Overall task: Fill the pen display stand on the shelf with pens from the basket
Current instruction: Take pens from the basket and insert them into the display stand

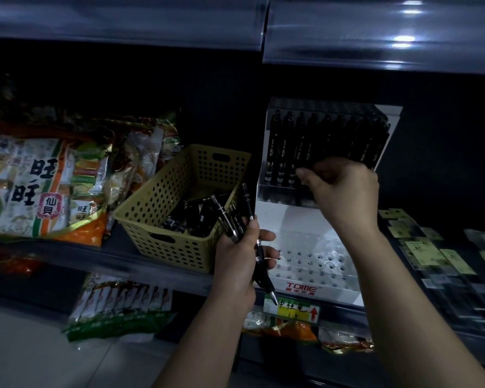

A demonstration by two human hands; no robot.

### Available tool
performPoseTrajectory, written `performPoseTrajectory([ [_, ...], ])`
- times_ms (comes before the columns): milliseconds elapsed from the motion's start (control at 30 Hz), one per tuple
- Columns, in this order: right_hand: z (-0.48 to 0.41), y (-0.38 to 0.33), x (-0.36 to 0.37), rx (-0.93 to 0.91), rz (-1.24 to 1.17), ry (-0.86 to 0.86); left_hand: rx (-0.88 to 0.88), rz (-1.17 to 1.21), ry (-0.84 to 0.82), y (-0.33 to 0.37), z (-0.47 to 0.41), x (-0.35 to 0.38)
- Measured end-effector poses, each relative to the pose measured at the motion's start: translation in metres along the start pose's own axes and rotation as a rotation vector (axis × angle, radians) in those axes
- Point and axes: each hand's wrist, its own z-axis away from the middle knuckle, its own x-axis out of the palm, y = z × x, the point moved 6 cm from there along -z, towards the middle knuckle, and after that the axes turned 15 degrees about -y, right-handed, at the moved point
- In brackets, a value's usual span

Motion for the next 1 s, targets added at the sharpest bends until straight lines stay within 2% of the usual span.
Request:
performPoseTrajectory([
  [167, 0.003, -0.002, -0.003, 0.023, 0.006, 0.053, 0.076, -0.038, -0.102, 0.009, 0.003, 0.009],
  [233, 0.005, -0.008, -0.002, -0.017, -0.057, 0.018, 0.100, -0.032, -0.145, 0.011, 0.005, 0.013],
  [367, 0.013, -0.023, 0.029, -0.036, -0.251, -0.444, 0.136, -0.029, -0.202, 0.015, 0.006, 0.019],
  [433, 0.016, -0.024, 0.035, -0.025, -0.340, -0.549, 0.131, -0.023, -0.217, 0.015, 0.008, 0.021],
  [633, 0.011, -0.014, 0.020, 0.005, -0.608, -0.551, -0.013, -0.031, -0.267, 0.004, 0.006, 0.023],
  [733, 0.011, -0.011, 0.022, 0.019, -0.705, -0.564, -0.012, 0.006, -0.239, 0.002, 0.004, 0.021],
  [900, 0.017, -0.008, 0.033, 0.079, -0.557, -0.642, 0.038, 0.028, -0.194, 0.001, 0.002, 0.021],
  [1000, 0.016, -0.007, 0.028, 0.073, -0.572, -0.630, 0.054, 0.034, -0.198, 0.000, 0.000, 0.023],
])
